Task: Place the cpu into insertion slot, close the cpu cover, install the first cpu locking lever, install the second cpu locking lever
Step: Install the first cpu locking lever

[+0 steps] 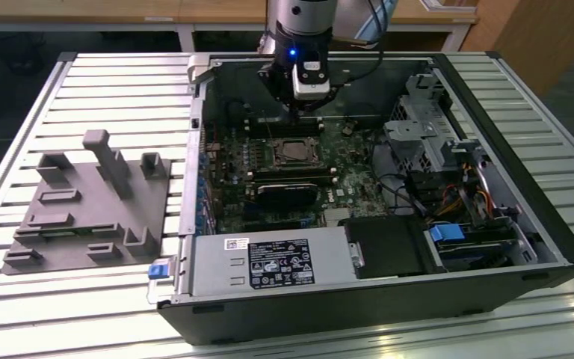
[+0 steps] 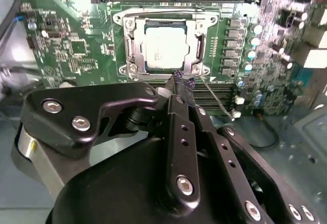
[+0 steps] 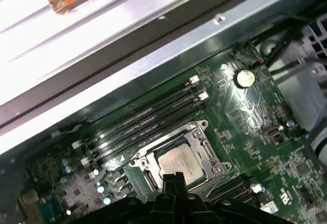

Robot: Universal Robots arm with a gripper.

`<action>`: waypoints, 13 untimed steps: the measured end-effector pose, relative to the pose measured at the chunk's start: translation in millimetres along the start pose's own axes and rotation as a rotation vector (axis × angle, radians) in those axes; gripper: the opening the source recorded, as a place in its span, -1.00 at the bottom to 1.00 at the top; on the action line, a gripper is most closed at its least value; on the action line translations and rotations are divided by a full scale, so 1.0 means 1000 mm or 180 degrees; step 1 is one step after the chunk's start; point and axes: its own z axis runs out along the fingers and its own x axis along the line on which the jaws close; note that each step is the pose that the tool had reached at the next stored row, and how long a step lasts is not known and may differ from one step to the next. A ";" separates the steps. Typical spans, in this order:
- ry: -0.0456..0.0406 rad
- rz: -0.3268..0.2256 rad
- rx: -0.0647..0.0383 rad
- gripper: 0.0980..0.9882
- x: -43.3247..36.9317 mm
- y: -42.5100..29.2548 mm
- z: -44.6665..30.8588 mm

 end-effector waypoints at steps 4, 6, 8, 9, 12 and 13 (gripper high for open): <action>0.0009 -0.0234 0.0005 -0.98 0.0000 0.0000 0.0000; 0.0013 -0.0349 0.0007 -0.98 0.0000 0.0000 0.0001; 0.0017 -0.0468 0.0010 -0.98 0.0000 0.0000 0.0002; 0.0020 -0.0526 0.0011 -0.98 0.0000 0.0000 0.0002; 0.0026 -0.0697 0.0015 -0.98 0.0000 0.0000 0.0004; 0.0028 -0.0754 0.0016 -0.98 0.0000 0.0000 0.0004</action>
